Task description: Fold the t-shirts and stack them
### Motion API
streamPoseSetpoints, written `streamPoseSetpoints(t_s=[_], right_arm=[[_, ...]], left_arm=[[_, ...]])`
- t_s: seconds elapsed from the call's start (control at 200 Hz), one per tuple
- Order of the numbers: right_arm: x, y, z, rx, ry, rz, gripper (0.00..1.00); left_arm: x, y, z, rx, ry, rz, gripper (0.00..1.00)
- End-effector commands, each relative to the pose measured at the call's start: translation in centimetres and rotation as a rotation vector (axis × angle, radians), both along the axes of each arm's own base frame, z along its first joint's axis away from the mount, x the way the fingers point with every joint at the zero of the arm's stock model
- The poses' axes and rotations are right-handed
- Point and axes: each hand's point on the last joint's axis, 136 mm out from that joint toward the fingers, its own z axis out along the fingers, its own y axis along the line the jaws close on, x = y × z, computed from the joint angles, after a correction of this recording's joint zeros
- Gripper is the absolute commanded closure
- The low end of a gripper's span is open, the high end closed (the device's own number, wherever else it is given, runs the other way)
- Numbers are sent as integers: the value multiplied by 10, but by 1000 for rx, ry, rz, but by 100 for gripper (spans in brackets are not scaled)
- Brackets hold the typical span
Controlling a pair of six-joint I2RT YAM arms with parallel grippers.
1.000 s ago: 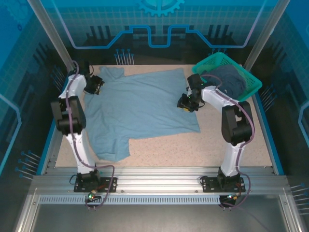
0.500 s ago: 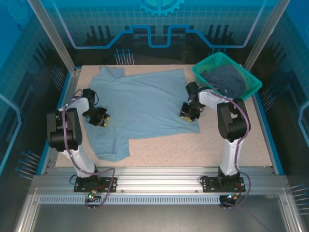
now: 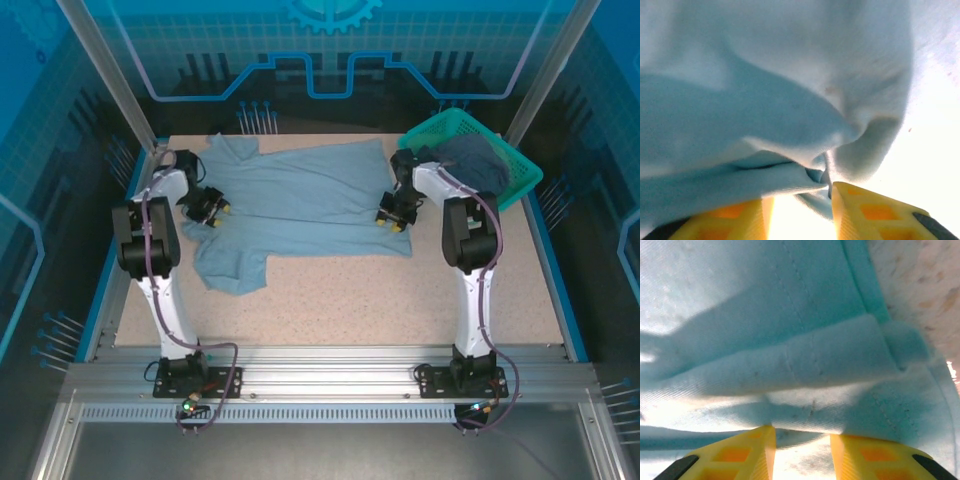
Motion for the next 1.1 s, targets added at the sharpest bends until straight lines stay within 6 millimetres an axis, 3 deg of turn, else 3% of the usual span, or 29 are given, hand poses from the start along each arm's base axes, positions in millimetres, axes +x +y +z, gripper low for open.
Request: streamPoseSetpoints(t_s=[0.0,0.125,0.285,0.39,0.595,0.715,0.94,1.095], right_arm=[[-4,2,14,-7,-19,61,62],[-11,7,47,-11,-105,88,57],[-33,13,77,20,-175,87,55],[-47,24,90,66,-212,104,56],[-67,31,108,128,-248,104,56],[-72,29,107,125,-243,99,56],[-79,23,103,110,-237,90,56],[-80,19,98,110,-229,84,56]], left_arm=[[-26,-4,50,143,-1,-66,56],[-81,-45,67,165,24,-138,53],[-163,-113,43,41,146,-232,57],[-192,-137,24,-24,200,-247,61],[-195,-160,-2,-59,234,-285,68],[-194,-169,-12,-74,238,-297,73],[-215,-183,-27,-95,300,-280,77],[-210,-201,-27,-113,282,-239,78]])
